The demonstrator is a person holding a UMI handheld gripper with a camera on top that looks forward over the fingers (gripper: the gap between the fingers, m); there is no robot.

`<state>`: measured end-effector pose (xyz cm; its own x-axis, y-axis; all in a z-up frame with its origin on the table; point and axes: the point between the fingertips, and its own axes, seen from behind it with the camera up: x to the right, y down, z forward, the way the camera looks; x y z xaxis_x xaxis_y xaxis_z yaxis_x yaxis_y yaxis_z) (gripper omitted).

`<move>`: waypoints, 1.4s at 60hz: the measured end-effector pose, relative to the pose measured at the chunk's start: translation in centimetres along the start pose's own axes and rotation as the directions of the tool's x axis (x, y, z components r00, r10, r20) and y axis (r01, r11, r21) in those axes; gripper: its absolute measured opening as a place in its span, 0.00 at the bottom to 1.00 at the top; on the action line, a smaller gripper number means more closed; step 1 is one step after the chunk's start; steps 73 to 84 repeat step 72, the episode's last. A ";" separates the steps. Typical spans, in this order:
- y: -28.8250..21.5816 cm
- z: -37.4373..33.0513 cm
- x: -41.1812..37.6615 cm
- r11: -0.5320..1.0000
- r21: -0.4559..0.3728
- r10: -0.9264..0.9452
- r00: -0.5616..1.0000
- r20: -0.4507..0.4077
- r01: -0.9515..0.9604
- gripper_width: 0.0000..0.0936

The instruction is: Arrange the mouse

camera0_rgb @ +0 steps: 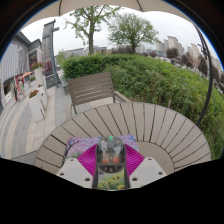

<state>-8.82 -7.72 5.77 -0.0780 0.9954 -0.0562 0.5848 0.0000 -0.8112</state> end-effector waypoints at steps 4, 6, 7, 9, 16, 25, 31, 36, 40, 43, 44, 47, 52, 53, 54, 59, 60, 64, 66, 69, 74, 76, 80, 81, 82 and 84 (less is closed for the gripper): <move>2.7 2.2 -1.7 0.999 -0.035 0.001 1.000 -0.023 -0.001 0.38; 4.1 3.2 -2.3 0.998 -0.058 -0.003 1.000 -0.031 0.001 0.39; 4.8 3.7 -2.5 0.997 -0.071 -0.006 0.999 -0.038 0.003 0.39; 5.9 4.2 -2.5 0.996 -0.094 -0.009 0.999 -0.048 0.004 0.41; 6.1 4.2 -2.9 0.995 -0.097 -0.020 0.996 -0.081 0.012 0.56; 4.1 0.4 -2.9 0.993 -0.114 0.031 0.995 -0.094 -0.042 0.91; 2.6 -5.0 -2.8 0.989 -0.136 0.042 0.994 -0.105 -0.056 0.91; 1.6 -10.6 -2.7 0.987 -0.143 0.053 0.993 -0.108 -0.069 0.91; 1.7 -14.8 -2.6 0.986 -0.150 0.054 0.991 -0.121 -0.072 0.91; 1.7 -17.8 -2.4 0.987 -0.147 0.045 0.991 -0.122 -0.063 0.91; 1.9 -18.7 -2.4 0.987 -0.146 0.042 0.991 -0.124 -0.060 0.91; 2.2 -21.3 -2.2 0.988 -0.145 0.035 0.991 -0.129 -0.054 0.91; 3.1 -24.8 -1.8 0.988 -0.150 0.022 0.989 -0.144 -0.044 0.91; 3.3 -25.4 -1.8 0.988 -0.152 0.020 0.989 -0.146 -0.042 0.91; 3.5 -25.9 -1.8 0.987 -0.153 0.018 0.989 -0.147 -0.041 0.91; 4.4 -28.0 -1.6 0.987 -0.155 0.008 0.988 -0.156 -0.032 0.91; 4.6 -28.3 -1.5 0.988 -0.154 0.007 0.987 -0.160 -0.032 0.91; 5.0 -29.0 -1.5 0.988 -0.153 0.001 0.988 -0.157 -0.025 0.91; 5.3 -29.3 -1.6 0.987 -0.157 0.004 0.988 -0.155 -0.029 0.90; 5.5 -29.3 -1.3 0.988 -0.156 -0.014 0.986 -0.168 -0.012 0.90; 5.5 -29.5 -0.9 0.987 -0.158 -0.022 0.985 -0.173 -0.006 0.90; 5.5 -29.5 -0.9 0.987 -0.158 -0.022 0.985 -0.173 -0.006 0.90; 5.5 -29.5 -0.9 0.987 -0.158 -0.022 0.985 -0.173 -0.006 0.90; 5.5 -29.5 -0.9 0.987 -0.158 -0.022 0.985 -0.173 -0.006 0.90; 5.5 -29.5 -0.9 0.987 -0.158 -0.022 0.985 -0.173 -0.006 0.90; 5.5 -29.5 -0.9 0.987 -0.158 -0.022 0.985 -0.173 -0.006 0.90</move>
